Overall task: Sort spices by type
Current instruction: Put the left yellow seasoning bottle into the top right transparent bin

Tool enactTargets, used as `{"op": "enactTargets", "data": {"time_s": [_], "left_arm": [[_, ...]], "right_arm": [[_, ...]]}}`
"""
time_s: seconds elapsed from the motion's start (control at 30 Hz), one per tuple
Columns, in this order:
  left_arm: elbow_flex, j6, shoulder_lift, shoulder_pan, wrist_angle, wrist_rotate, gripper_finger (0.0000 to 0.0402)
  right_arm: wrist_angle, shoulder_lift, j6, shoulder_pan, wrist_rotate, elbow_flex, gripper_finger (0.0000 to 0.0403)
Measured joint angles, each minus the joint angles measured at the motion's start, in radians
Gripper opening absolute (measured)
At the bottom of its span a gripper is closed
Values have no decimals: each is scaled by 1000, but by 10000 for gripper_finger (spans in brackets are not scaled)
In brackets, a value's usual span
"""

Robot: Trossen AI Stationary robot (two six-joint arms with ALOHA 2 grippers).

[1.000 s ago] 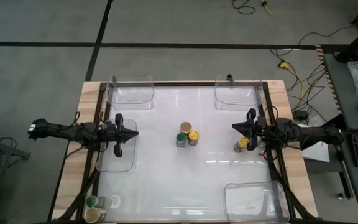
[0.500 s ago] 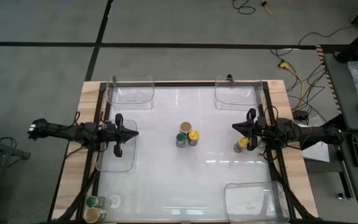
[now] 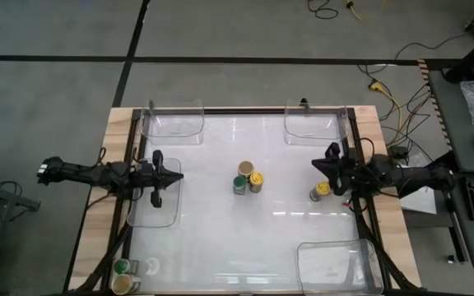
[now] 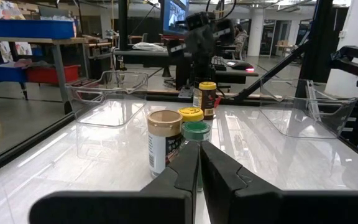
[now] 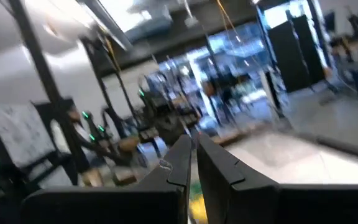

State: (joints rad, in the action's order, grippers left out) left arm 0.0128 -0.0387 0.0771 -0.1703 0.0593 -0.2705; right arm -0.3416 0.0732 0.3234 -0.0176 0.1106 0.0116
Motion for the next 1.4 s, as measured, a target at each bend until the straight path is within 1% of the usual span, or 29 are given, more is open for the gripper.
{"op": "enactTargets", "data": {"time_s": [0.1, 0.2, 0.33, 0.43, 0.5, 0.57, 0.67, 0.8, 0.97, 1.07, 1.2, 1.4], "left_arm": [[0, 0, 0, 0, 0, 0, 1], [0, 0, 0, 0, 0, 0, 1], [0, 0, 0, 0, 0, 0, 1], [0, 0, 0, 0, 0, 0, 1], [0, 0, 0, 0, 0, 0, 1], [0, 0, 0, 0, 0, 0, 1], [0, 0, 0, 0, 0, 0, 1], [0, 0, 0, 0, 0, 0, 1], [0, 0, 0, 0, 1, 0, 1], [0, 0, 1, 0, 2, 0, 1], [0, 0, 1, 0, 2, 0, 1], [0, 0, 1, 0, 2, 0, 1]], "right_arm": [[-83, 69, -13, -18, -6, 0, 20], [-132, 199, -35, -48, 16, 13, 39], [-145, 446, -60, -108, 39, 134, 96], [-123, 653, -108, -148, 97, 269, 148], [-75, 781, -135, -162, 121, 367, 180], [13, 900, -146, -166, 121, 477, 207], [230, 1052, -142, -166, 118, 650, 241], [492, 1210, -141, -166, 119, 875, 277], [736, 1338, -163, -163, 130, 1113, 311], [907, 1396, -168, -150, 154, 1214, 326], [972, 1437, -171, -132, 152, 1268, 339], [978, 1497, -178, -107, 117, 1261, 352]]}}
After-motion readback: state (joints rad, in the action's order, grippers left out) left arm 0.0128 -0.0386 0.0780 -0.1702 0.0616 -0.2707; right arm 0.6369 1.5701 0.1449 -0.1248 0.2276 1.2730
